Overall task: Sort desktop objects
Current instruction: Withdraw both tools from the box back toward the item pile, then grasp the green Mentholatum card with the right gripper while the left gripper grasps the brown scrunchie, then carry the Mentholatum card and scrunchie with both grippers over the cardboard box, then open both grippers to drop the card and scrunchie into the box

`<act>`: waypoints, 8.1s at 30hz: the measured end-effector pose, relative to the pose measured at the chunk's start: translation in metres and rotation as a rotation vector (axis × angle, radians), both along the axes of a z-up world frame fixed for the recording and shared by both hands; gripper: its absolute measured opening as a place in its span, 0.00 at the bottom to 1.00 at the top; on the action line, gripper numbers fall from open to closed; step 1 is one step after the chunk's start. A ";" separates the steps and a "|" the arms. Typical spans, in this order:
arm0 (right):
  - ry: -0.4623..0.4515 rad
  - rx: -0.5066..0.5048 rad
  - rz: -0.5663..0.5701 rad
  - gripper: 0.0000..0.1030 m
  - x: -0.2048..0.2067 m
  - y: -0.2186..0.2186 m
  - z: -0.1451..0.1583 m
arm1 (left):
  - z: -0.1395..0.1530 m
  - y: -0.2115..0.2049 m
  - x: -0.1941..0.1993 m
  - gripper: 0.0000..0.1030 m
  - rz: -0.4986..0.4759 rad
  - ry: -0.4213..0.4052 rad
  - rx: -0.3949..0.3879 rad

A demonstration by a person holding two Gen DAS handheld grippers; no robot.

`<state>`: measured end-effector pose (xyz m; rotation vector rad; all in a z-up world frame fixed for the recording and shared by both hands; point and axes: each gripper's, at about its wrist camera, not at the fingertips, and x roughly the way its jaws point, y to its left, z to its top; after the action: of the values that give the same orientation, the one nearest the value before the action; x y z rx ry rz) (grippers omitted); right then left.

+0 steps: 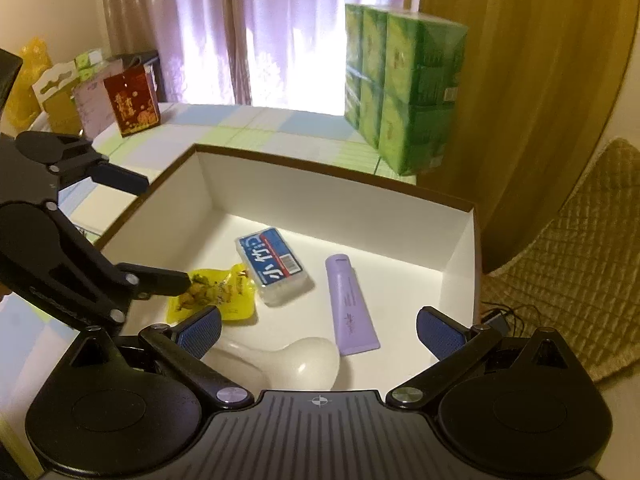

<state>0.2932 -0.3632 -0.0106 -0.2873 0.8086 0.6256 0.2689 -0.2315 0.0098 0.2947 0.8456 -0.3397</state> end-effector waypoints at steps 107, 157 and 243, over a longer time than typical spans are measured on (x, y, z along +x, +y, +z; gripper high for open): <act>0.293 0.010 -0.246 0.30 -0.171 0.249 -0.120 | -0.095 0.329 -0.132 0.89 0.084 0.116 -0.040; 0.218 0.092 -0.231 0.30 -0.190 0.094 -0.036 | -0.019 0.195 -0.162 0.20 -0.146 0.035 -0.151; 0.119 -0.111 0.166 0.96 0.055 0.031 -0.060 | -0.075 0.011 0.047 0.73 -0.133 0.111 0.169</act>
<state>0.3487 -0.3321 -0.0703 -0.4244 0.9414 0.7603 0.3157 -0.2206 -0.0653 0.4945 0.9688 -0.4117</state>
